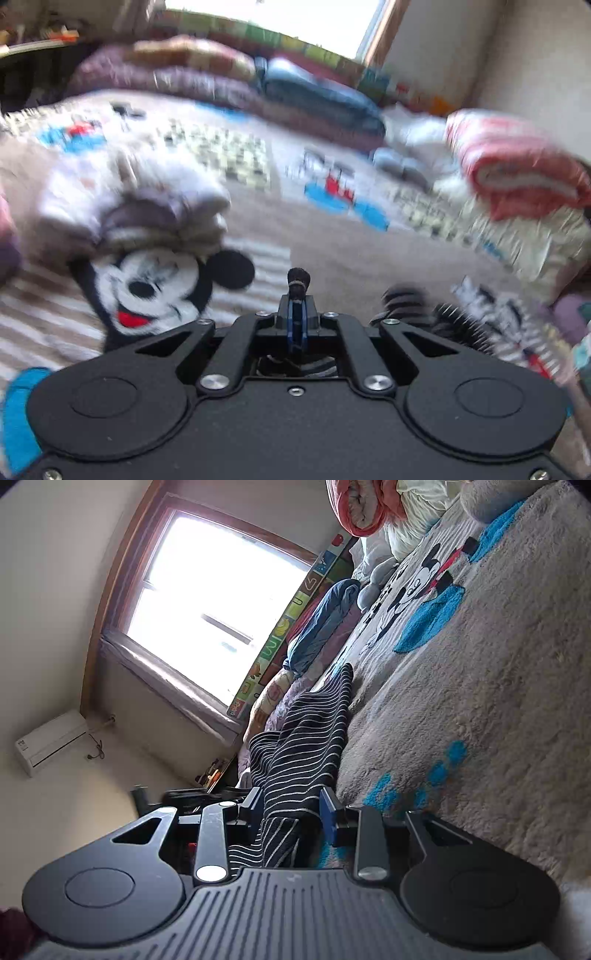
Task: Fold clothes
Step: 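Hold the shirt edge with the right gripper while the left gripper lifts away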
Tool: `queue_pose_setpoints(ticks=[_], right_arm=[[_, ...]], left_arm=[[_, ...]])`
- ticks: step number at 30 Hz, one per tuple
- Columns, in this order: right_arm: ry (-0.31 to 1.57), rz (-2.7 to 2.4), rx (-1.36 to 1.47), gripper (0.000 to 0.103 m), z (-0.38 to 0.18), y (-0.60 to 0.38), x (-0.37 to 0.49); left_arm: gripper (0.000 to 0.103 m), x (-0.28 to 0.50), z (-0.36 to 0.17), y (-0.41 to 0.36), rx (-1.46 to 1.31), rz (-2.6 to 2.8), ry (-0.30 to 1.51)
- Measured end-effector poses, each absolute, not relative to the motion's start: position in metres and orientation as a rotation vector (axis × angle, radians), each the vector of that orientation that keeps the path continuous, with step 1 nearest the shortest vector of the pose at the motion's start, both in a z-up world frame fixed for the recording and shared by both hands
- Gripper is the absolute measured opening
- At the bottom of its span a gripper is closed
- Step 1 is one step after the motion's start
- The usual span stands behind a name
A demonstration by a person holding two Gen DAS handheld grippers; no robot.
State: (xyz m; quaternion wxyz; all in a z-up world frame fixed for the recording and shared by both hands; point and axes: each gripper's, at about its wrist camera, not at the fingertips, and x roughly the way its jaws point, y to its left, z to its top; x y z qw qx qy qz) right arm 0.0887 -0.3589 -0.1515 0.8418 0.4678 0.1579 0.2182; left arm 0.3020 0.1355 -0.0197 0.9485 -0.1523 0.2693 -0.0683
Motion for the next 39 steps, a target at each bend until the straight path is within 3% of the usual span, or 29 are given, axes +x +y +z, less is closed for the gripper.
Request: queue_pose_setpoints(ticks=[10,18,34,39], right_arm=[[0.330,0.468,0.994,0.035,-0.149,-0.359,0.088],[0.325,0.478,1.001,0.037,-0.151,-0.359,0.087],[0.319,0.503,1.009,0.038,-0.156,-0.360,0.087],[0.320,0.510,1.012,0.038,-0.157,-0.360,0.087]], left_arm=[[0.001,0.214,0.066,0.163,-0.311,-0.026,0.333],[0.001,0.168,0.071,0.198,-0.324,0.054,0.287],[0.002,0.173,-0.038,0.291,-0.459,0.206,0.373],[0.005,0.184,-0.111,0.320,-0.607,0.310,0.589]])
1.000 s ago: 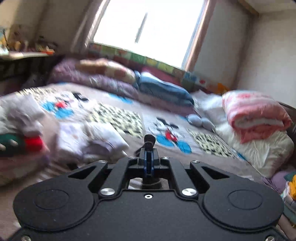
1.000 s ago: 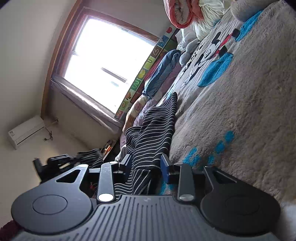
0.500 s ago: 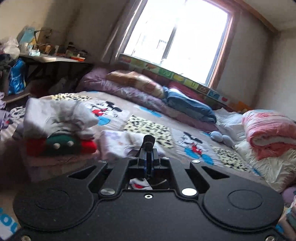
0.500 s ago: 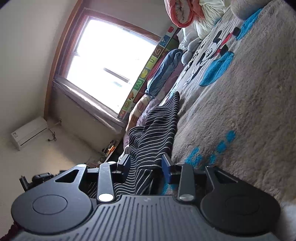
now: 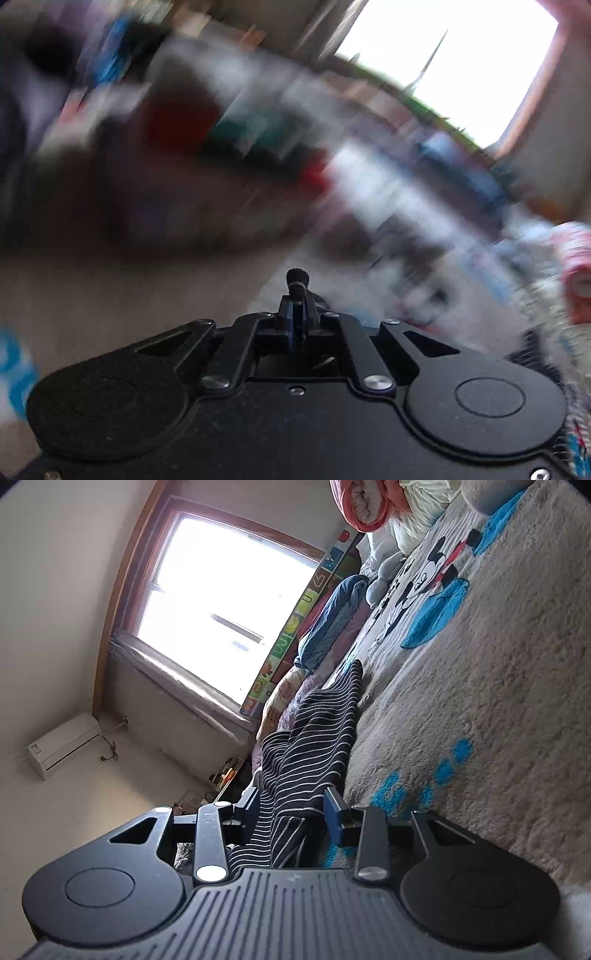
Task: Fold clothes
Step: 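Hold the shirt edge with the right gripper while the left gripper lifts away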
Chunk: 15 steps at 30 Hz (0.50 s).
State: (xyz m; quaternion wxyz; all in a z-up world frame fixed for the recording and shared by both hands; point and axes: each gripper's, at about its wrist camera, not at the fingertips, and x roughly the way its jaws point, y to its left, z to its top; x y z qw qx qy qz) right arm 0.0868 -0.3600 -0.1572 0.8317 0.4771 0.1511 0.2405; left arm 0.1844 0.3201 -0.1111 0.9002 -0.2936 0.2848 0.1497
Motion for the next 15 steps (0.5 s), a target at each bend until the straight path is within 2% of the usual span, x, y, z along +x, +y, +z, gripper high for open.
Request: queue_pose_setpoints(ticks=[5,8,13,15], right_arm=[[0.322,0.514,1.013,0.038,-0.158,-0.360,0.086],[0.328,0.509,1.011,0.038,-0.158,-0.360,0.086],[0.423,0.450,0.946,0.037,-0.143,-0.351,0.091],[0.470,0.405,0.865,0.048,-0.126,-0.343,0.087]], left_arm=[[0.017,0.167,-0.122,0.340,-0.841,0.278,0.529],[0.019,0.164,-0.121,0.343,-0.892,0.274,0.511],[0.019,0.165,-0.106,0.334,-0.769,0.291,0.519],[0.019,0.171,-0.091,0.332,-0.650,0.262,0.532]])
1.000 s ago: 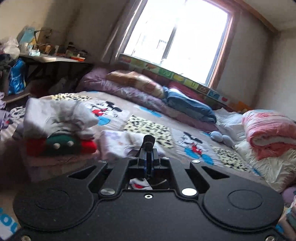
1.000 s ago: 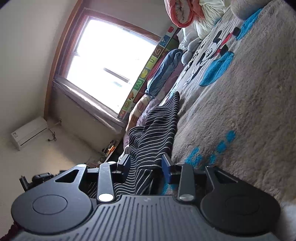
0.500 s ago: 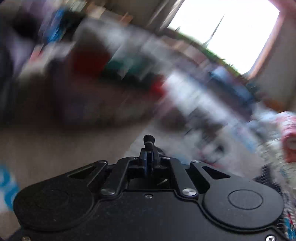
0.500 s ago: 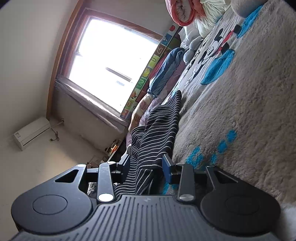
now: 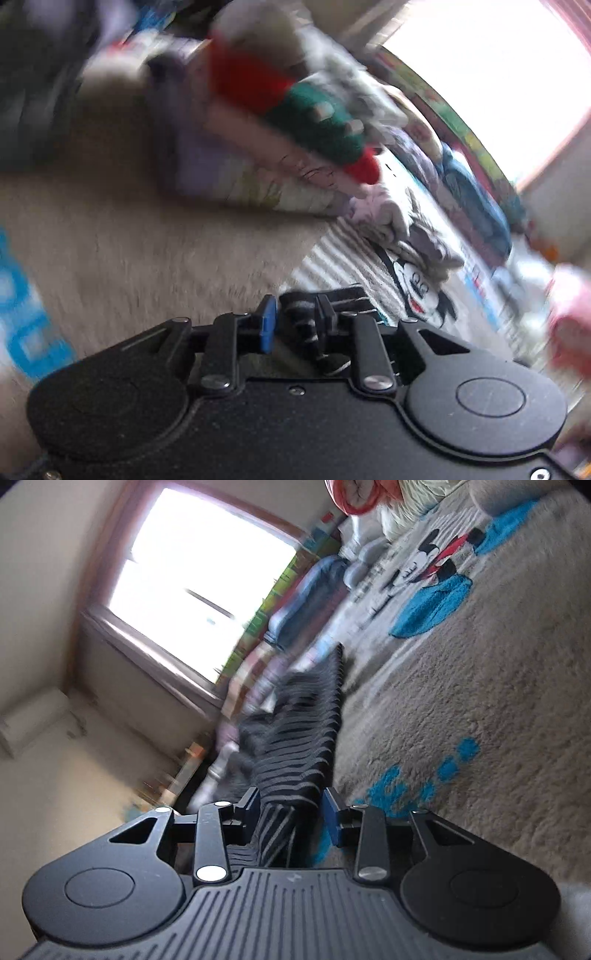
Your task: Fold clothes
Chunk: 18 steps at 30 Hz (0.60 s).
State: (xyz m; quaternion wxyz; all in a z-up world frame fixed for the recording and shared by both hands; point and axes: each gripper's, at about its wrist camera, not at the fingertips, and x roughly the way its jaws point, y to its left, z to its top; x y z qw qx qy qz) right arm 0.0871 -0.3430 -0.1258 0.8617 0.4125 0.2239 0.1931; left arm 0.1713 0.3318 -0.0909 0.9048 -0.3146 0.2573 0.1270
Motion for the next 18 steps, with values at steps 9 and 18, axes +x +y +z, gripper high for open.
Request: queue_pose_setpoints(ticks=[9,18], right_arm=[[0.461,0.513,0.218,0.068,-0.047,-0.214,0.076],[0.496,0.705,-0.361,0.065,-0.059,-0.050,0.076]], left_arm=[[0.026,0.248,-0.071,0.327,-0.280,-0.009,0.750],[0.026,0.275,-0.093,0.324,-0.251,-0.095,0.814]])
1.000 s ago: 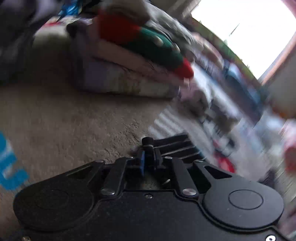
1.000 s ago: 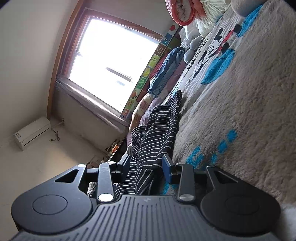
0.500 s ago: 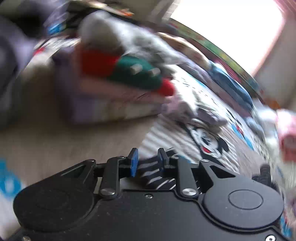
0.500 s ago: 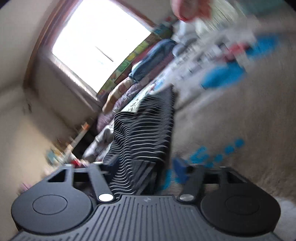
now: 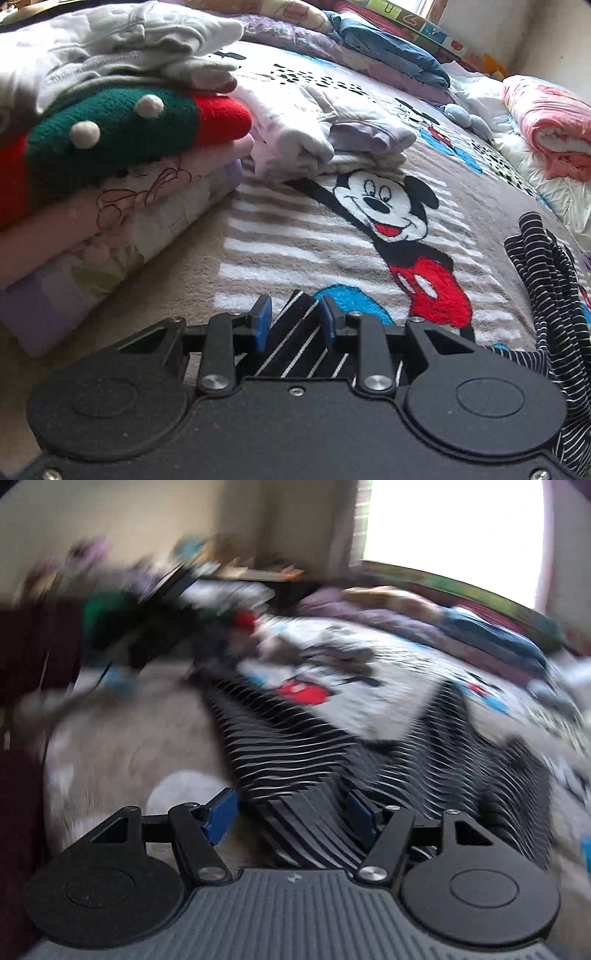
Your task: Fold clothes
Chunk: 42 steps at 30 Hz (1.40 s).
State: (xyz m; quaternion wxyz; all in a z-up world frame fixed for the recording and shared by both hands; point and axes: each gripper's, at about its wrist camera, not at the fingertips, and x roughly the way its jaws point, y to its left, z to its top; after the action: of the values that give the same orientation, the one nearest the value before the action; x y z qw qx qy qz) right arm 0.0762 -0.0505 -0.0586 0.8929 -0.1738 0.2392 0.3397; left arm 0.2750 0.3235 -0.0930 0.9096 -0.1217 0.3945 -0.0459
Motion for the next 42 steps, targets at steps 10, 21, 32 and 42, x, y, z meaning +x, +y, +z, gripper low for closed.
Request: queue_pose_setpoints(ticks=[10,21,32,42], right_arm=[[0.569,0.721,-0.560,0.027,-0.083,0.003,0.093],[0.750,0.883,-0.413,0.011,-0.073,-0.013,0.109],[0.682,0.874,-0.259,0.025,-0.055,-0.032,0.084],[0.724,0.760,0.254,0.054,-0.051,-0.141,0.059]], left_arm=[[0.005,0.246,-0.074,0.326,-0.217,-0.076,0.585],[0.000,0.278,-0.113,0.315,-0.082,0.114,0.687],[0.001,0.218,-0.056,0.302,-0.163,0.183,0.594],[0.017,0.167,-0.052,0.171,-0.260,-0.029,0.630]])
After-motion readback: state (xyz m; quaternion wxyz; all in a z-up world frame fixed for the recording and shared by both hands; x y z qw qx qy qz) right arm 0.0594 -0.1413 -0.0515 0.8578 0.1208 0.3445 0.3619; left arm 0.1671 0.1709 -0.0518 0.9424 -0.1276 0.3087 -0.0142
